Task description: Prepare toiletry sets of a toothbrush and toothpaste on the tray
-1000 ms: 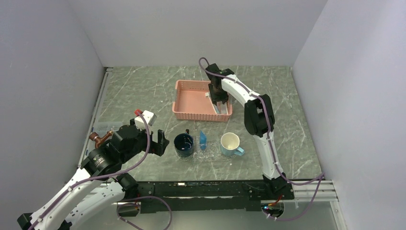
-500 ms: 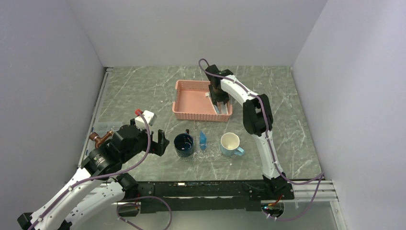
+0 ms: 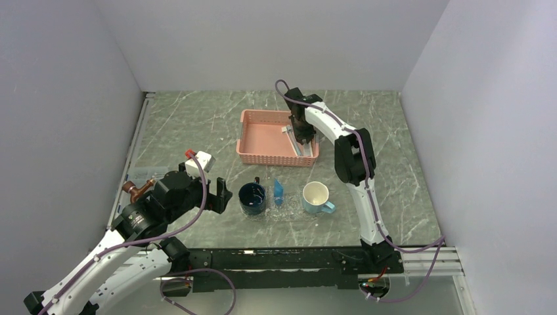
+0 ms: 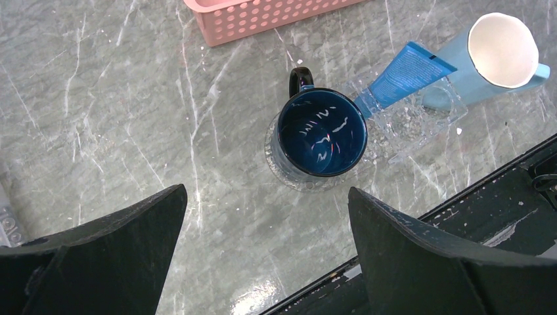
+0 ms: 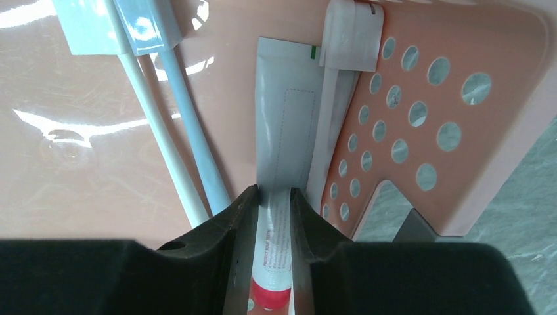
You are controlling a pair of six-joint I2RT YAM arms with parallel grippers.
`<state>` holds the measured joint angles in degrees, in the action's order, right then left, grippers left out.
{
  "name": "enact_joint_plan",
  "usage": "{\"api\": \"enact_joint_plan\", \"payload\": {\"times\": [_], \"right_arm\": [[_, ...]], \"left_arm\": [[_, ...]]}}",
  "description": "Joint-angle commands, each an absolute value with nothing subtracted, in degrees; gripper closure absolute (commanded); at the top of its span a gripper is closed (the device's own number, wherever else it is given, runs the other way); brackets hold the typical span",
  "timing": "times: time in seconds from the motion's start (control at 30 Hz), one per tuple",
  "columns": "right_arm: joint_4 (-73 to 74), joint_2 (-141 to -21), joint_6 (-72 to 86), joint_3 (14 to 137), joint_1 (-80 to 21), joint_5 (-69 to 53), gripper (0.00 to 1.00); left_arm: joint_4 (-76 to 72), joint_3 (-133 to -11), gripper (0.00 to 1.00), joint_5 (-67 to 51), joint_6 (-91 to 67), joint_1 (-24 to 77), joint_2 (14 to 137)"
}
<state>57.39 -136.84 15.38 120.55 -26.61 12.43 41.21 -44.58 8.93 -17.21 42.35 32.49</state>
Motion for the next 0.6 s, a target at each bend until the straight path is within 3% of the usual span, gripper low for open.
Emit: {"api": "enact_joint_plan", "payload": {"times": [0.0,0.5,0.57], "right_arm": [[57.0,-137.8,16.0,119.6,-26.8,7.3,0.75],[56.1,-131.0,16.1,117.9,-27.1,7.6,0.8],[55.9,-130.5,16.2,117.8,-27.3,7.9,0.77]], "left_arm": [[39.9,-45.3,0.01,9.8,-16.6,42.2,32.3],[39.7,-45.3,0.01,9.4,-16.4,42.0,31.8],[39.7,-45.3,0.01,9.3,-16.4,42.1,31.8]]}}
